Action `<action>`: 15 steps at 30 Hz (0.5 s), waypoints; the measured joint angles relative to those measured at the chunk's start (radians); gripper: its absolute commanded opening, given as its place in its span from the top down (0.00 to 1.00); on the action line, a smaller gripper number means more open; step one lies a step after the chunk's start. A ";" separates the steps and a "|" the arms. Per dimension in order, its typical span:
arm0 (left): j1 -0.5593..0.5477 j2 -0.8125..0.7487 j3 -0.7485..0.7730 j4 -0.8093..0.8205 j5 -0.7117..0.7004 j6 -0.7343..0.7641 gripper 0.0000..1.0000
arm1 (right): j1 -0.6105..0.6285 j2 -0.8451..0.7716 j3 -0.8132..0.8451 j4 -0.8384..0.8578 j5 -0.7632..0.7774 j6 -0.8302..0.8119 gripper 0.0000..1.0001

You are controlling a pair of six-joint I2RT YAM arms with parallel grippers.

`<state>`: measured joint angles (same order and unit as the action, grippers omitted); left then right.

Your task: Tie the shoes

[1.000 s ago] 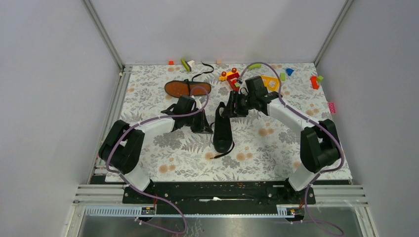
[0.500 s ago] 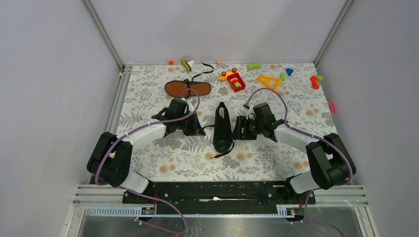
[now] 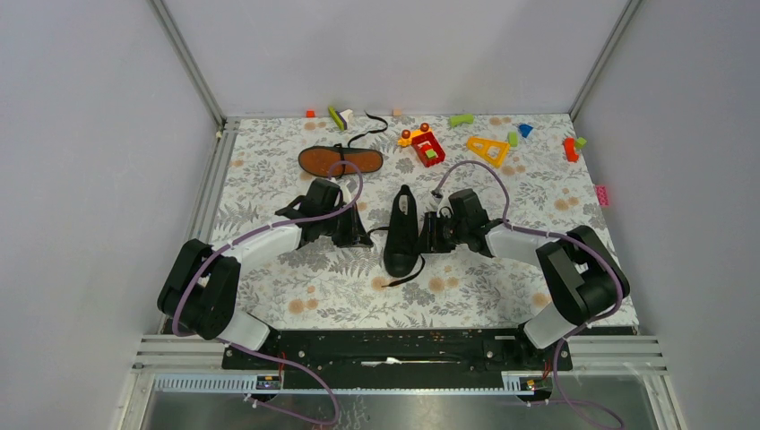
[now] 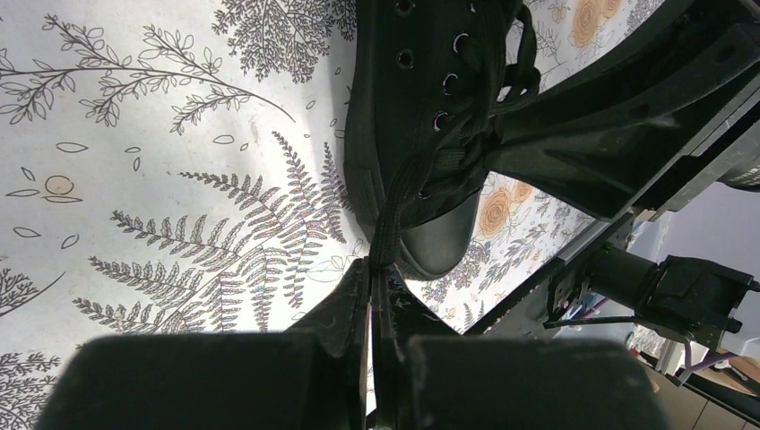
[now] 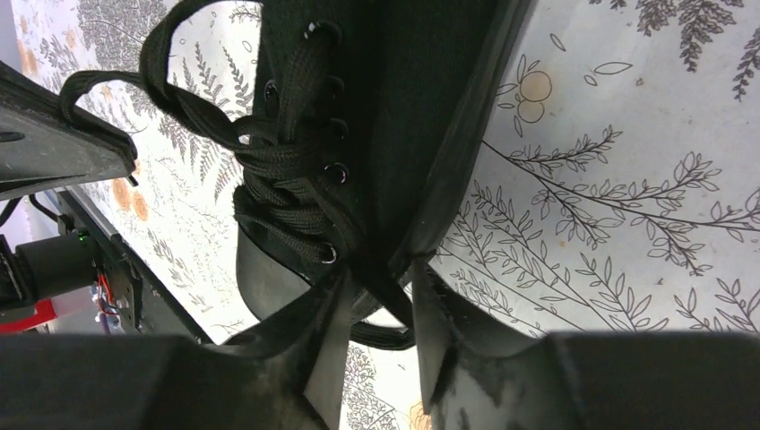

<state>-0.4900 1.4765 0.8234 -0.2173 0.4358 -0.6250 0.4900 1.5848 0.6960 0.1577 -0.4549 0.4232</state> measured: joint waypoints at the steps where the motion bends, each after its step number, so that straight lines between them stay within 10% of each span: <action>1: 0.000 0.000 0.000 -0.001 0.000 0.000 1.00 | 0.000 0.001 0.000 -0.001 0.003 0.000 0.78; 5: 0.000 0.000 0.000 -0.019 -0.017 0.000 1.00 | 0.001 -0.005 -0.001 -0.016 0.006 0.001 0.99; 15: 0.138 -0.053 -0.094 -0.016 -0.091 -0.048 1.00 | -0.010 -0.089 0.046 -0.199 0.088 -0.002 1.00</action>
<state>-0.3515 1.4235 0.7296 -0.2333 0.3447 -0.6735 0.4797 1.4960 0.7418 -0.0414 -0.3668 0.4210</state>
